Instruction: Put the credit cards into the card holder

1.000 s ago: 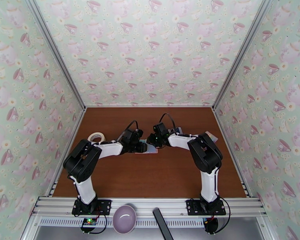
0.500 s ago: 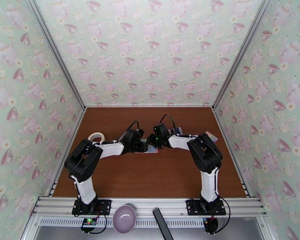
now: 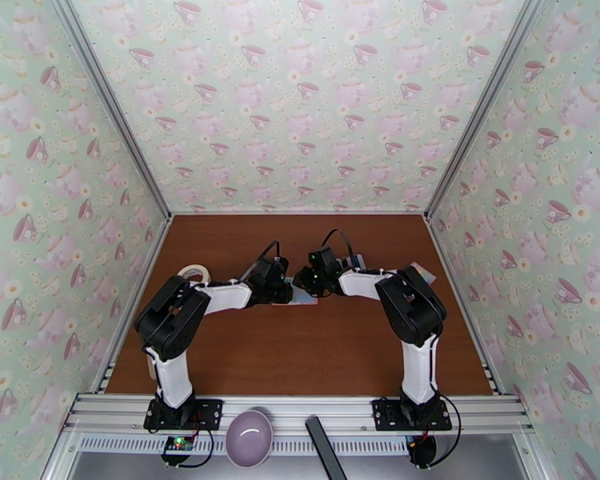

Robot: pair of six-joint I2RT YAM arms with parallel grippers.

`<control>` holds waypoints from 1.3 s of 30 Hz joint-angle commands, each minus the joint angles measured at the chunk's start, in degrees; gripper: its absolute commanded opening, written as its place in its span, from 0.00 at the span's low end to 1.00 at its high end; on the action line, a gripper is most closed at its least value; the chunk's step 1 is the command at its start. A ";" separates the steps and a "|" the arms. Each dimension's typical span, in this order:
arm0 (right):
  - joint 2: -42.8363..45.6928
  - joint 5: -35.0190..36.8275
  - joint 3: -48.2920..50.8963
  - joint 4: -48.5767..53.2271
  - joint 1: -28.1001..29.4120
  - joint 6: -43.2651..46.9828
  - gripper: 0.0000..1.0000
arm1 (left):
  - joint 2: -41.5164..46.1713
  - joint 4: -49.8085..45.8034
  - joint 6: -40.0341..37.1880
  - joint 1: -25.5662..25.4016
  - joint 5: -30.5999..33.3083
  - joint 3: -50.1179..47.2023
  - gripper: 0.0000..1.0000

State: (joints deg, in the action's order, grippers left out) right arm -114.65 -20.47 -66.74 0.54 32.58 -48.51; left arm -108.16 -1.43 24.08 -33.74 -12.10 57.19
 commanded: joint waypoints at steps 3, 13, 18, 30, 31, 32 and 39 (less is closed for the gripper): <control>4.43 -1.27 0.52 1.58 -0.56 -0.13 0.27 | -5.85 -5.47 0.84 -0.51 3.41 -3.23 0.08; 7.78 4.86 1.40 8.25 -1.44 4.61 0.36 | -5.45 -4.37 1.58 -0.54 2.54 -4.32 0.08; 6.99 5.10 2.44 8.29 -1.52 4.88 0.37 | -4.87 -4.28 1.76 -0.41 2.26 -4.44 0.07; 4.07 1.68 3.88 4.74 -0.25 3.27 0.38 | -4.66 -3.93 2.12 -0.29 1.13 -3.93 0.07; 3.74 1.34 4.16 4.00 -0.21 2.90 0.38 | -4.61 -3.93 2.12 -0.30 1.16 -3.93 0.08; 3.50 1.20 4.21 3.62 -0.15 2.75 0.38 | -4.59 -4.00 2.12 -0.35 1.13 -3.93 0.08; 2.20 0.46 3.06 3.35 0.34 2.28 0.38 | -4.52 -3.88 2.11 -0.20 0.90 -3.93 0.08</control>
State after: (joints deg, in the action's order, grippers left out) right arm -110.67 -18.74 -63.20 4.54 32.29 -45.32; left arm -108.51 2.31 25.52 -33.85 -12.21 56.07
